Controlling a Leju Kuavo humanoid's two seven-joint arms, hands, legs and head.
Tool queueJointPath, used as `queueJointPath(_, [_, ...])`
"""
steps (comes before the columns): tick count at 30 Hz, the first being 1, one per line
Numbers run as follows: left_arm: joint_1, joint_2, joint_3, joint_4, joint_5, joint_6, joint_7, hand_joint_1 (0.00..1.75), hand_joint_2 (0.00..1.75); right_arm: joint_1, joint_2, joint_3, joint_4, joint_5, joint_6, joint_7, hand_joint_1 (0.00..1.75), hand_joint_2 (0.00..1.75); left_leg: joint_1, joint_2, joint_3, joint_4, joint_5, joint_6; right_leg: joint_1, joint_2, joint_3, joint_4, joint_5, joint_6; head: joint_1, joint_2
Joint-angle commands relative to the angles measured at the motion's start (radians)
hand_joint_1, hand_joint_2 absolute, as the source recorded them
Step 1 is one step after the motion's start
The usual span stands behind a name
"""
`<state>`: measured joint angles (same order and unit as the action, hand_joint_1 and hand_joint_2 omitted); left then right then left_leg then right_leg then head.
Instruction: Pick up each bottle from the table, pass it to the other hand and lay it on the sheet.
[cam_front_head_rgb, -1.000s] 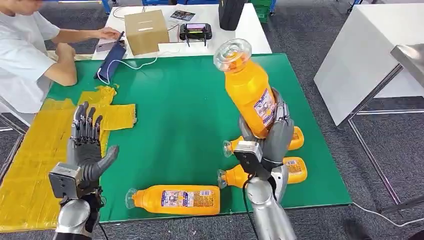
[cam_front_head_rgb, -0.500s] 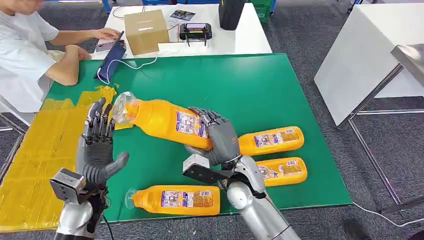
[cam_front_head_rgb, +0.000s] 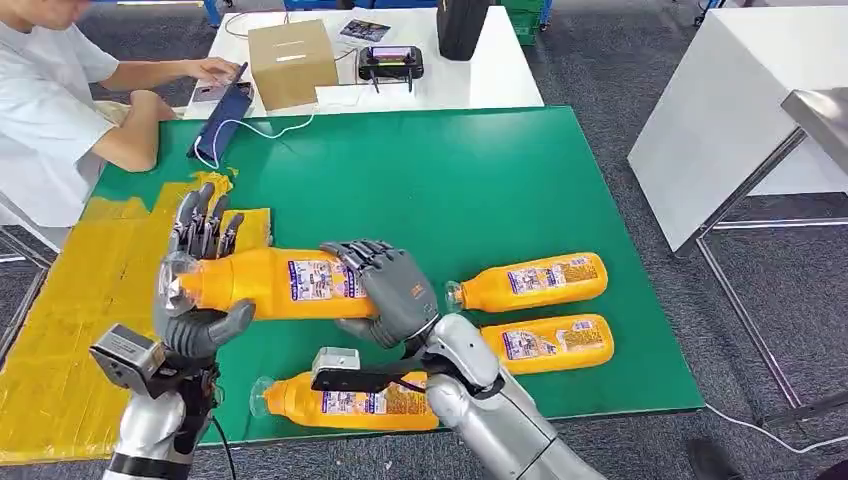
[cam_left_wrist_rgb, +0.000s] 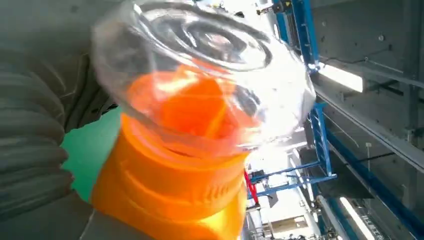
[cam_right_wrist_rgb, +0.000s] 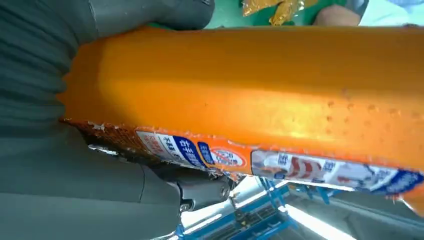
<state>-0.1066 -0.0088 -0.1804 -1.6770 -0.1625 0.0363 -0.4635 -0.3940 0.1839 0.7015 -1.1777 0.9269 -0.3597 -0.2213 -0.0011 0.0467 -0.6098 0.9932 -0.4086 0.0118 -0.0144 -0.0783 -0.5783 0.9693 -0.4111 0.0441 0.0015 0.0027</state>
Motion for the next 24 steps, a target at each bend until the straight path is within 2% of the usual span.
queueJointPath(1, [-0.051,0.006,-0.034,0.088,0.007,-0.008,0.006,0.00,1.75,-0.084,-0.007,0.095,0.119,-0.026,-0.021,0.017,1.75,1.75,0.002,-0.003,0.004,0.000,-0.001,-0.001,0.000,0.006,0.005,-0.001,-0.001,-0.002,0.000,0.000])
queueJointPath(2, [-0.051,0.006,-0.036,0.091,0.008,-0.008,0.006,0.00,1.75,-0.085,-0.008,0.094,0.121,-0.031,-0.023,0.016,1.75,1.75,0.001,-0.002,0.002,-0.001,0.000,-0.001,0.000,0.003,0.002,-0.001,0.000,-0.001,0.000,0.000])
queueJointPath(8, [-0.056,0.005,-0.046,0.120,0.010,-0.007,0.006,0.00,1.75,-0.082,-0.010,0.070,0.116,-0.058,-0.048,0.012,1.73,1.75,0.002,-0.005,0.006,0.000,-0.002,-0.001,0.000,0.006,0.006,-0.001,-0.002,-0.002,0.000,0.000])
queueJointPath(10, [-0.056,0.005,-0.046,0.120,0.010,-0.007,0.006,0.00,1.75,-0.082,-0.010,0.070,0.116,-0.058,-0.048,0.012,1.73,1.75,0.001,-0.003,0.003,0.000,-0.001,-0.001,0.000,0.003,0.003,-0.001,-0.001,-0.001,0.000,0.000])
queueJointPath(15, [-0.055,0.006,-0.048,0.121,0.012,-0.011,0.005,0.00,1.75,-0.078,-0.011,0.062,0.111,-0.068,-0.056,0.011,1.69,1.75,0.001,-0.004,0.004,0.000,-0.001,-0.001,0.000,0.004,0.004,-0.001,-0.001,-0.001,0.000,0.000])
queueJointPath(23, [-0.053,-0.001,-0.052,0.120,0.055,-0.045,0.000,0.00,1.75,-0.076,-0.012,0.051,0.113,-0.083,-0.060,0.004,1.75,1.75,0.001,-0.004,0.004,0.000,-0.001,-0.001,0.000,0.004,0.004,-0.001,-0.001,-0.001,0.000,0.000])
queueJointPath(24, [-0.052,-0.003,-0.054,0.115,0.060,-0.048,-0.003,0.07,1.75,-0.076,-0.011,0.052,0.117,-0.082,-0.060,0.002,1.75,1.75,0.001,-0.004,0.003,0.000,-0.001,-0.001,0.000,0.004,0.004,-0.001,-0.001,-0.001,0.000,0.000])
